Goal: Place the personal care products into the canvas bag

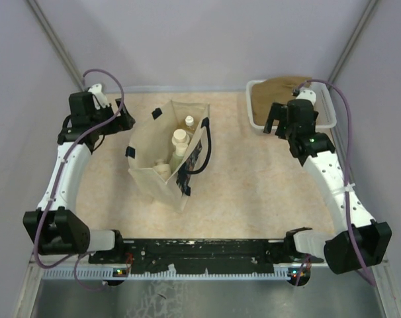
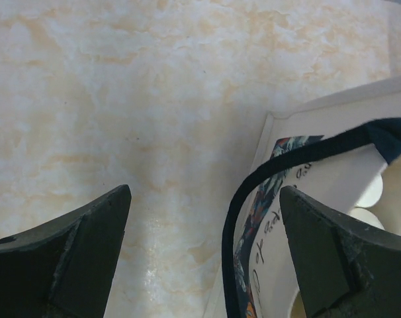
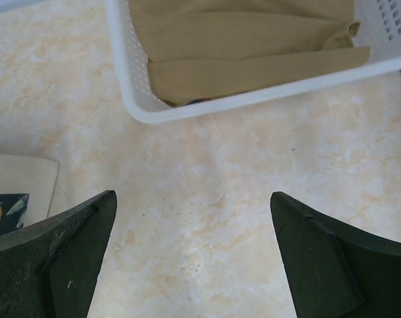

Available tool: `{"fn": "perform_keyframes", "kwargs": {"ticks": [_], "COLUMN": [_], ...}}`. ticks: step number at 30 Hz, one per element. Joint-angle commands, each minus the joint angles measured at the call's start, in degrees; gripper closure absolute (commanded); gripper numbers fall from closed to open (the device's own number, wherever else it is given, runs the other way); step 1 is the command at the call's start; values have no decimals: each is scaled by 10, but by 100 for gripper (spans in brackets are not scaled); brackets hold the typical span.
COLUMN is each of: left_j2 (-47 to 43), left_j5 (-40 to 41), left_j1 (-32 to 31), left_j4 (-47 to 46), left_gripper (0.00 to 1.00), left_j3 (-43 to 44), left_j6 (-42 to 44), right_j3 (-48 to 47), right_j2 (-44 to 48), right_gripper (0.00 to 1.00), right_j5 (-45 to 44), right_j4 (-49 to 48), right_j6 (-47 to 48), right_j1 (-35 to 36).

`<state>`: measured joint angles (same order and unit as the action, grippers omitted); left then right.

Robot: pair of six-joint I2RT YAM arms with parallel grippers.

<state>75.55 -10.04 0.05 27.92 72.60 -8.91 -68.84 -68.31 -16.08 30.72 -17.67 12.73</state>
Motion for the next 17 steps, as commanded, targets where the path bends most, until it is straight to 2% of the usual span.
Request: {"fn": "perform_keyframes", "kwargs": {"ticks": [1,6,17], "left_j2": [28,65,22], "left_j5": [1,-2,-39], "left_j1": [8,9,9], "left_j4": [10,61,1], "left_gripper": [1,1,1], "left_j3": [23,56,20], "left_j6": [-29,-24,-17], "right_j3": [39,79,86], "right_j2": [22,42,54], "right_gripper": [1,1,1], "right_j5": [9,9,7], "right_j4": [-36,-52,-47], "right_j6": [-14,-22,-17], "right_j1": [-7,-8,-9]}}
